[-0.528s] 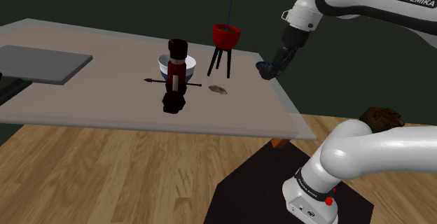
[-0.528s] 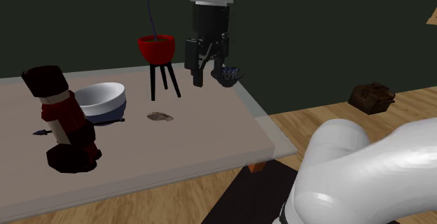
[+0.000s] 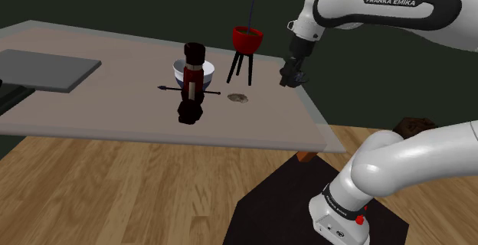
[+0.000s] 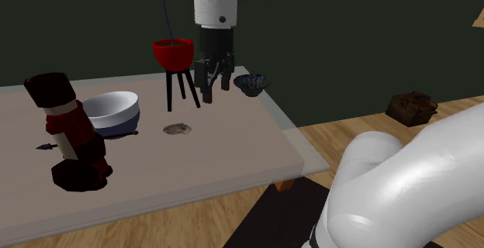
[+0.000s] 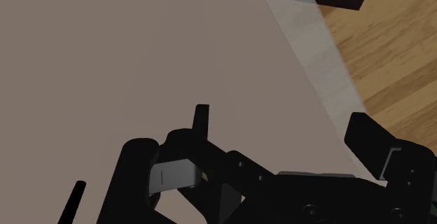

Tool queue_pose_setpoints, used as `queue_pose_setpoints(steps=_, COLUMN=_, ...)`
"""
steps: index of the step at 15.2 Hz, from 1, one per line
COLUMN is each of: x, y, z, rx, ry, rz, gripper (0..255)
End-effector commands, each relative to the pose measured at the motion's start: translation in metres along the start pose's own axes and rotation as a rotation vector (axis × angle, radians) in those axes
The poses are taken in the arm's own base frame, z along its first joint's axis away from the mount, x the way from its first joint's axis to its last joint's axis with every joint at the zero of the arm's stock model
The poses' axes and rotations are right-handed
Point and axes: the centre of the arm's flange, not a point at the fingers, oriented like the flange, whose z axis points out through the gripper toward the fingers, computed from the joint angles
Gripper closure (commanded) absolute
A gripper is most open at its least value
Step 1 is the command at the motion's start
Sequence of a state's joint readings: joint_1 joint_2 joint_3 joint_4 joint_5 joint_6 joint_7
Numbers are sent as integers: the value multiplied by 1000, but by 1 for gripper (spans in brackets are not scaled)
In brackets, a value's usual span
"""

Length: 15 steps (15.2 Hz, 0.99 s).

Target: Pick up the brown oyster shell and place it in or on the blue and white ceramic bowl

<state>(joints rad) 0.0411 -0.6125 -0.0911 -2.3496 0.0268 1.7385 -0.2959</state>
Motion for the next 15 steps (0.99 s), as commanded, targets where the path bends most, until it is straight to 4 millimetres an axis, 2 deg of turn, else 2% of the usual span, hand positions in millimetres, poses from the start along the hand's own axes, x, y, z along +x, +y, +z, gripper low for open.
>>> queue_pose_setpoints(steps=1, x=21, y=11, z=18, rx=4, ry=-6, rz=-37, gripper=0)
queue_pose_setpoints(steps=8, x=93, y=42, z=73, rx=22, ry=-30, rz=-162, gripper=0)
queue_pose_setpoints(steps=15, x=167, y=63, z=130, rx=39, ry=-53, rz=-287, gripper=0)
